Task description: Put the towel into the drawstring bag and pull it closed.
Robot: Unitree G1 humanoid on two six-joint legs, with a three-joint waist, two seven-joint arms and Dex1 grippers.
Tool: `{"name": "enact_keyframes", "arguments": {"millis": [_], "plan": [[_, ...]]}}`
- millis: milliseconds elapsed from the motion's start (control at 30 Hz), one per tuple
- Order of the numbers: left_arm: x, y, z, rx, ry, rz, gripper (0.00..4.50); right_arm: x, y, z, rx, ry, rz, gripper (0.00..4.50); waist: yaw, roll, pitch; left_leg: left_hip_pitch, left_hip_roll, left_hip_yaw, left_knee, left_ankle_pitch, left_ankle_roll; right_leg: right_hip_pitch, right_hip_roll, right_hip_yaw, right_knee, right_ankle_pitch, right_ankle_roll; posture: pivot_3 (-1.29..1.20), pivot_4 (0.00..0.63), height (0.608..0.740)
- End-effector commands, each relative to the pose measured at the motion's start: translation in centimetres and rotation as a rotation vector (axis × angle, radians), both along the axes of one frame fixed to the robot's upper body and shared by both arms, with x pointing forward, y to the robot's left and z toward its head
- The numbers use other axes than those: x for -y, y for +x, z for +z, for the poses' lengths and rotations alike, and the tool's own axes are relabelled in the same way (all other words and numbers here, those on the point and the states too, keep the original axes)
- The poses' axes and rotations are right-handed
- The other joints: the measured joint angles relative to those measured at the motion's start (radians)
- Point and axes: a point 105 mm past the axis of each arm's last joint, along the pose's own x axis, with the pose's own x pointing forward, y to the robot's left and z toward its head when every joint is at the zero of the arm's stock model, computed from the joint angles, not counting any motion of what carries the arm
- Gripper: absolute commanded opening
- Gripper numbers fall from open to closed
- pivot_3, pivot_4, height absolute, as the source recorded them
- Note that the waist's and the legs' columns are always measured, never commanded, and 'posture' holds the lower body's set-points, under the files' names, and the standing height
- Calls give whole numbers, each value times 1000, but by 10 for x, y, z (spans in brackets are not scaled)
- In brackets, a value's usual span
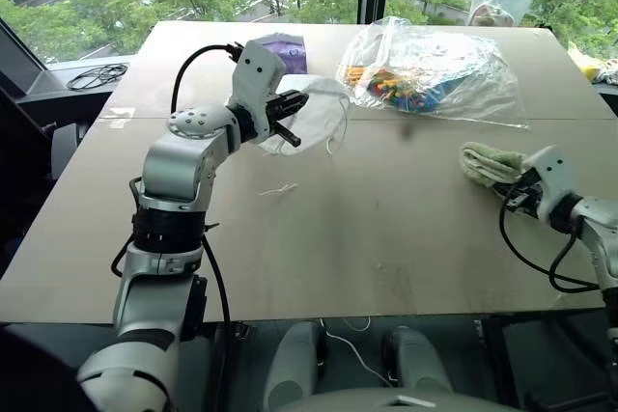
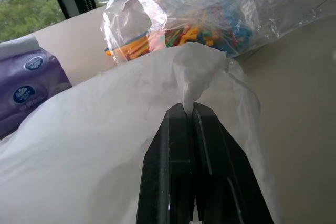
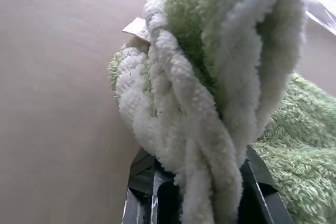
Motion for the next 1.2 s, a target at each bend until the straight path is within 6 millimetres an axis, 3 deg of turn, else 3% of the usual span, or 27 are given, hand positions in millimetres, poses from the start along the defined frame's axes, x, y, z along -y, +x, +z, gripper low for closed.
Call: {"name": "enact_keyframes", "arguments": {"millis": [33,133,233,367,567,867,1033,1200], "plan": [[-4,4,13,6,-72,-7,0,-67,-11,61,294,-24,232,16,2,0,1,0,0,0,0,0,0,0,1,0,0,0,0,0,150,739],[2,10,14,-32,-123,-31,0,-107,-23,81,456,-59,355,16,11,0,1,-2,0,-1,0,0,0,-1,2,-1,0,0,0,0,150,739],[11,11,16,-63,-159,-82,0,-133,-36,81,657,-221,494,16,29,-1,2,-4,-1,-2,2,0,-1,-2,2,-3,-1,0,0,0,150,739],[19,5,13,-29,-81,-177,0,-143,-42,60,805,-419,644,16,31,-2,2,-6,-4,-2,3,0,-7,-2,-1,-2,-2,0,0,0,150,739],[23,-3,10,-36,-48,-276,0,-153,-40,54,914,-487,753,16,21,-3,5,-6,-2,-1,3,3,-5,-2,0,-2,-2,0,0,0,150,739],[26,-10,10,-8,-48,-327,0,-176,-54,48,915,-411,895,16,13,-3,5,-6,-1,-2,2,4,-5,-3,2,-2,-1,0,0,0,150,739],[26,-21,2,-13,1,-374,0,-174,-41,48,825,-376,839,16,9,-3,5,-5,-1,-2,3,4,-5,-2,2,-2,-1,0,0,0,150,739],[25,-29,-4,-9,40,-398,0,-173,-33,33,671,-381,826,16,7,-3,5,-5,0,-2,3,4,-5,-2,2,-2,0,0,0,0,150,739]]}}
